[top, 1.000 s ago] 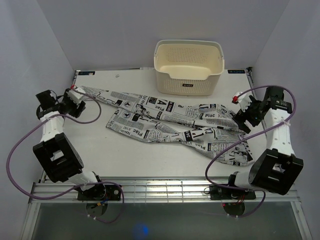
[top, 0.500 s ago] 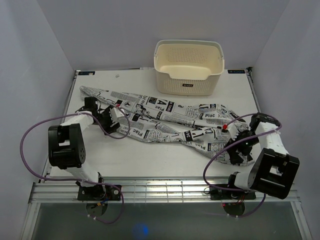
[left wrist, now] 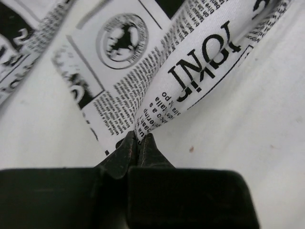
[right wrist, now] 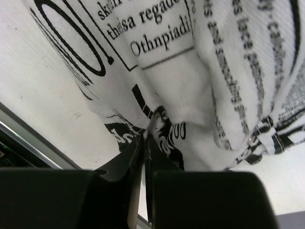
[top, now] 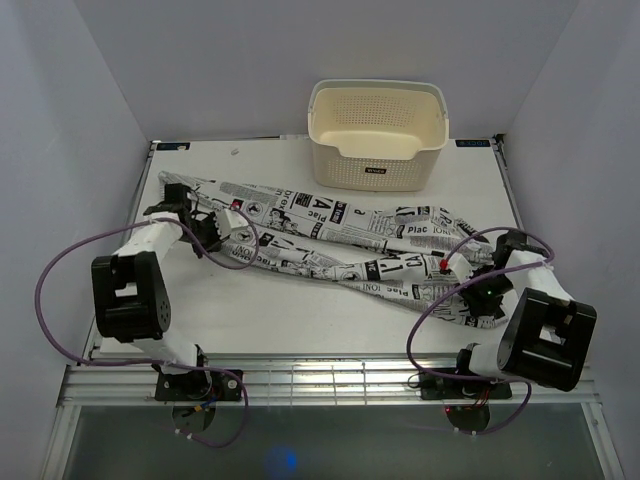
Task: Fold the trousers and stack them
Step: Flatten the trousers out
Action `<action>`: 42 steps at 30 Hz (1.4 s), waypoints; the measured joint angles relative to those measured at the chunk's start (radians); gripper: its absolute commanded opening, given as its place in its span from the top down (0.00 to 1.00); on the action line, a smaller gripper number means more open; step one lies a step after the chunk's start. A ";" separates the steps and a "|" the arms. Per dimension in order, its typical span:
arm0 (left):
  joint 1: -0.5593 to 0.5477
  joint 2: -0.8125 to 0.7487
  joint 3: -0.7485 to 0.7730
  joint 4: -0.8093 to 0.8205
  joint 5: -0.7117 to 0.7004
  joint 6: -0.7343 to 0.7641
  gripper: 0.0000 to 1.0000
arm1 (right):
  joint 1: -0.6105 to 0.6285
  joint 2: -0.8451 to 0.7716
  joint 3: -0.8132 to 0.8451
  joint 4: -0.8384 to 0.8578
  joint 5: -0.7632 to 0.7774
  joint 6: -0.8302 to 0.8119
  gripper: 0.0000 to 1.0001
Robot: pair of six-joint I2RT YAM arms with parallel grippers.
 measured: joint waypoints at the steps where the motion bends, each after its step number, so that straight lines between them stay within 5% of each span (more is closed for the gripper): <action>1: 0.018 -0.034 0.022 -0.057 0.006 -0.004 1.00 | -0.001 -0.011 0.000 0.005 0.000 -0.008 0.92; 8: 0.079 -0.347 0.228 -0.456 0.048 0.021 1.00 | -0.046 -0.073 0.037 0.008 -0.032 -0.076 0.92; 12: 0.079 -0.352 0.329 -0.612 0.072 0.024 1.00 | -0.100 -0.071 0.142 -0.035 -0.061 -0.112 0.92; 16: 0.078 -0.152 0.428 -0.689 0.080 -0.041 1.00 | -0.125 -0.039 0.238 -0.046 -0.084 -0.136 0.92; 21: 0.070 0.366 0.656 -0.666 0.064 -0.208 1.00 | -0.125 0.033 0.256 -0.080 -0.101 -0.156 0.92; 25: 0.060 0.655 0.789 -0.722 0.054 -0.322 0.69 | -0.124 0.061 0.251 -0.090 -0.096 -0.161 0.92; 28: 0.067 0.681 0.893 -0.731 0.048 -0.391 0.39 | -0.124 0.061 0.231 -0.085 -0.085 -0.161 0.92; 29: 0.071 0.675 0.913 -0.711 0.049 -0.406 0.28 | -0.125 0.061 0.222 -0.080 -0.080 -0.161 0.92; 31: 0.084 0.628 0.908 -0.640 0.049 -0.455 0.25 | -0.125 0.061 0.210 -0.077 -0.069 -0.160 0.92; 37: 0.105 0.261 0.684 -0.472 0.067 -0.529 0.27 | -0.125 0.073 0.211 -0.085 -0.072 -0.151 0.92; 42: -0.034 -0.060 0.452 -0.398 0.066 -0.551 0.27 | -0.125 0.074 0.211 -0.084 -0.073 -0.148 0.92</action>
